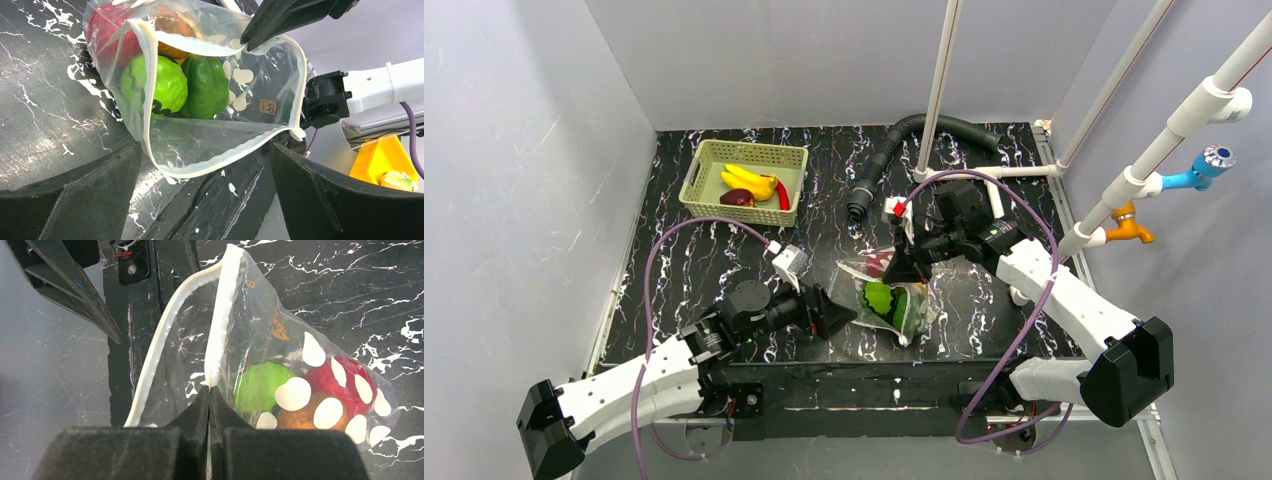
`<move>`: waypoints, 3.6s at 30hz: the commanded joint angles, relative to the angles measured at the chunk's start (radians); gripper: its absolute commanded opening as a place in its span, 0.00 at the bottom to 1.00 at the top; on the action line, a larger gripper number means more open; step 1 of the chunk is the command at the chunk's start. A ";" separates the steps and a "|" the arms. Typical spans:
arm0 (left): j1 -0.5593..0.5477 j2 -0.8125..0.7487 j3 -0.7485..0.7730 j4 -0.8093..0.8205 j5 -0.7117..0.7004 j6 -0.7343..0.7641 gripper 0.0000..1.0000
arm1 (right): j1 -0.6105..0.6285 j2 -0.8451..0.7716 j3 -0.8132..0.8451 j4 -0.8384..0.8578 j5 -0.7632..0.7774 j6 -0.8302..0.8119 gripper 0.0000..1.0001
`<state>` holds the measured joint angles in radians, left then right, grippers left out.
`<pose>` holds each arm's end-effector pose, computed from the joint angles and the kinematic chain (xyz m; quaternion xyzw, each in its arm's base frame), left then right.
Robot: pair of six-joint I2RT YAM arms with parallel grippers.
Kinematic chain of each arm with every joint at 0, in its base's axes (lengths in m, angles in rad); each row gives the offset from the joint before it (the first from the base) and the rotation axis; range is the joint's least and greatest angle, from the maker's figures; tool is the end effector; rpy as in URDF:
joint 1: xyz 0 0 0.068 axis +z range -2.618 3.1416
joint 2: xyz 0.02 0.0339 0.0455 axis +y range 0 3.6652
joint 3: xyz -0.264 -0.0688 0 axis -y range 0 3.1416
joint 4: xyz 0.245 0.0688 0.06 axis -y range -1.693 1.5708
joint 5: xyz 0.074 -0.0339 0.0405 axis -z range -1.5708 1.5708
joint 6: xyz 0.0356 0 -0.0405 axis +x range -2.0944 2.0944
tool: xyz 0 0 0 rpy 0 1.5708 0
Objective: Open the zip-top bag and remove the fake food
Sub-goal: Pick up the fake fruit from the zipper food storage bag.
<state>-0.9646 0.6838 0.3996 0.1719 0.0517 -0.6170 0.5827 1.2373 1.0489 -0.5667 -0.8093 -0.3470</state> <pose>0.0989 -0.1459 0.2569 0.1459 0.7312 -0.4871 0.4547 0.2006 0.1631 0.3085 -0.5179 0.6843 0.4018 0.3196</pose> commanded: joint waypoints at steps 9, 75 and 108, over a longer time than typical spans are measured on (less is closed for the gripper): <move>0.010 0.086 0.047 0.049 -0.030 -0.008 0.95 | -0.010 -0.016 0.004 0.022 -0.024 -0.006 0.01; -0.020 0.827 0.239 0.449 -0.094 0.080 0.83 | -0.027 -0.001 0.034 0.001 0.028 -0.013 0.30; 0.021 0.903 0.210 0.654 0.104 0.240 0.82 | -0.306 0.022 -0.210 0.211 0.342 0.181 0.48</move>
<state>-0.9508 1.5513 0.5900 0.7666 0.1184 -0.3996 0.2810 1.2198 0.8536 -0.3996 -0.4931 -0.1997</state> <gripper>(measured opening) 0.821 0.479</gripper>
